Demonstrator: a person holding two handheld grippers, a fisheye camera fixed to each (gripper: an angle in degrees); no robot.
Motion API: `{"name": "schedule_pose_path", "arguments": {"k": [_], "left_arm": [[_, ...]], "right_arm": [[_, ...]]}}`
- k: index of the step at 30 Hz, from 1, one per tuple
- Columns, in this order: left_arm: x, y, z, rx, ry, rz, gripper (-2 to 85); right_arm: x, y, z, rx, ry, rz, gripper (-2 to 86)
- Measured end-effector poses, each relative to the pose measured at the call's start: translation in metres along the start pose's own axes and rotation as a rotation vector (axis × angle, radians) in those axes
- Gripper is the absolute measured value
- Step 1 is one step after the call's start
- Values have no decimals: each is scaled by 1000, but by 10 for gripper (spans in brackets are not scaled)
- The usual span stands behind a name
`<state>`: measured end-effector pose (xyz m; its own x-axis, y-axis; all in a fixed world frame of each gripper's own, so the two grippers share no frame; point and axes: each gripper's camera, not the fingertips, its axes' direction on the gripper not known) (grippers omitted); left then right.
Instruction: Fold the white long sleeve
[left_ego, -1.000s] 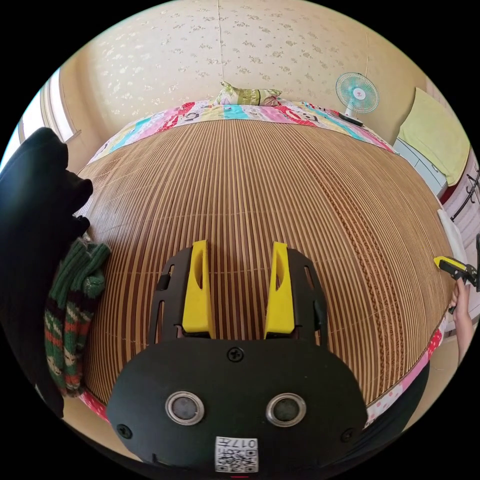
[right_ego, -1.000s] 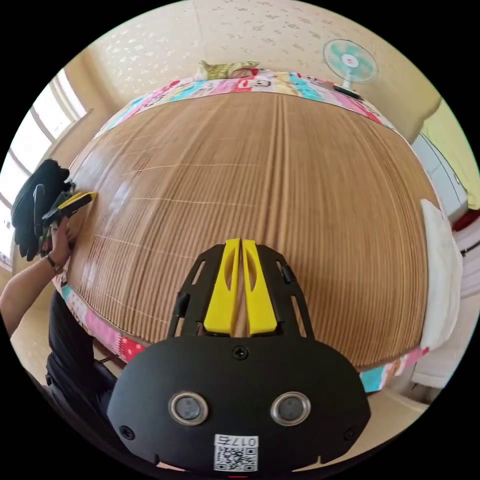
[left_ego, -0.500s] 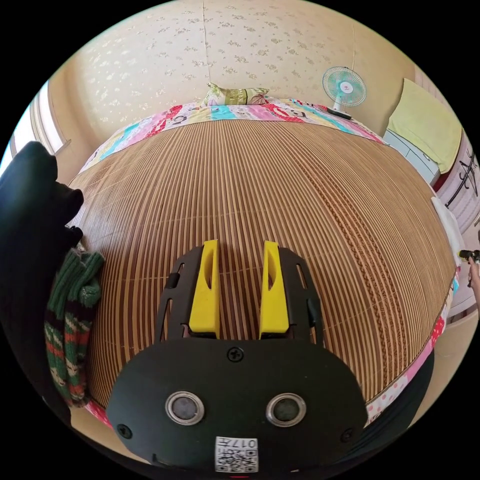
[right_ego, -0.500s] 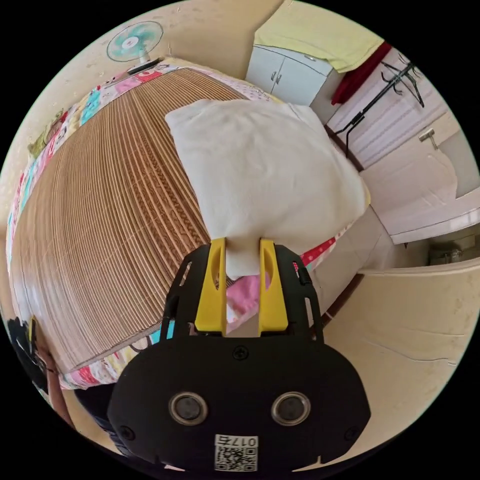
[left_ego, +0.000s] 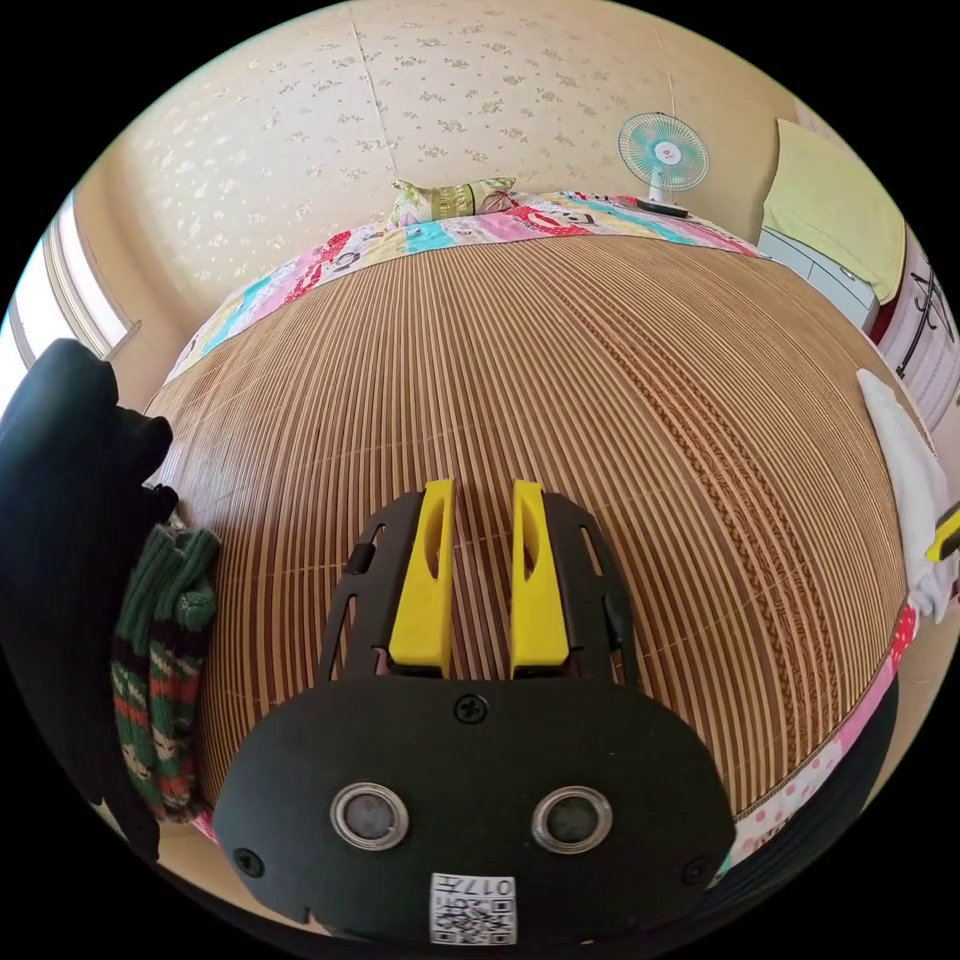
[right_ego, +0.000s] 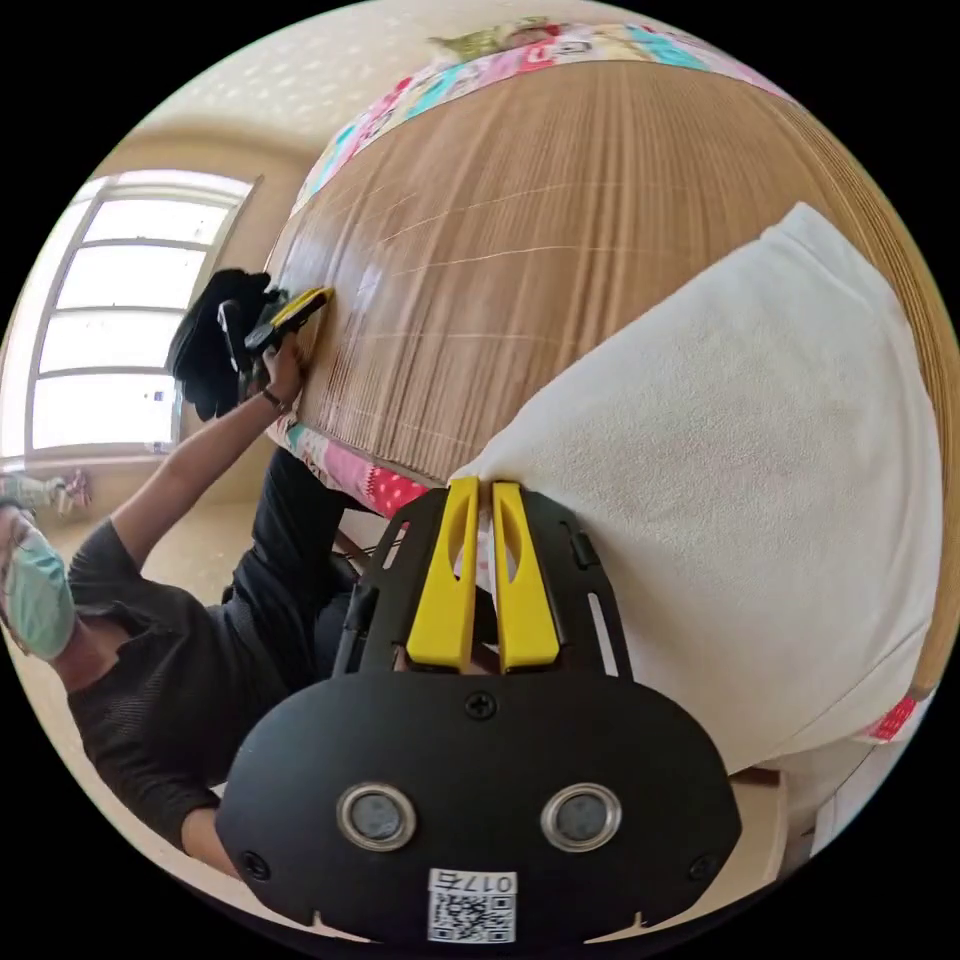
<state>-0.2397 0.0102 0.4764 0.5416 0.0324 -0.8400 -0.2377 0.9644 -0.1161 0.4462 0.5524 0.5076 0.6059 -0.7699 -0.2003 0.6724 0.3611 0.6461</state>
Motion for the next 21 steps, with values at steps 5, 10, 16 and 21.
{"name": "schedule_pose_path", "arguments": {"k": [5, 10, 16, 21], "left_arm": [[9, -17, 5, 1, 24, -12, 89], [29, -33, 9, 10, 3, 42, 68], [43, -56, 14, 18, -29, 62, 59], [36, -76, 18, 16, 10, 43, 55]], "right_arm": [[-104, 13, 38, 152, 68, -49, 35], [-102, 68, -18, 430, 45, 32, 38], [-19, 64, -54, 521, 432, 359, 109], [-10, -1, -20, 405, 363, 259, 43]]}}
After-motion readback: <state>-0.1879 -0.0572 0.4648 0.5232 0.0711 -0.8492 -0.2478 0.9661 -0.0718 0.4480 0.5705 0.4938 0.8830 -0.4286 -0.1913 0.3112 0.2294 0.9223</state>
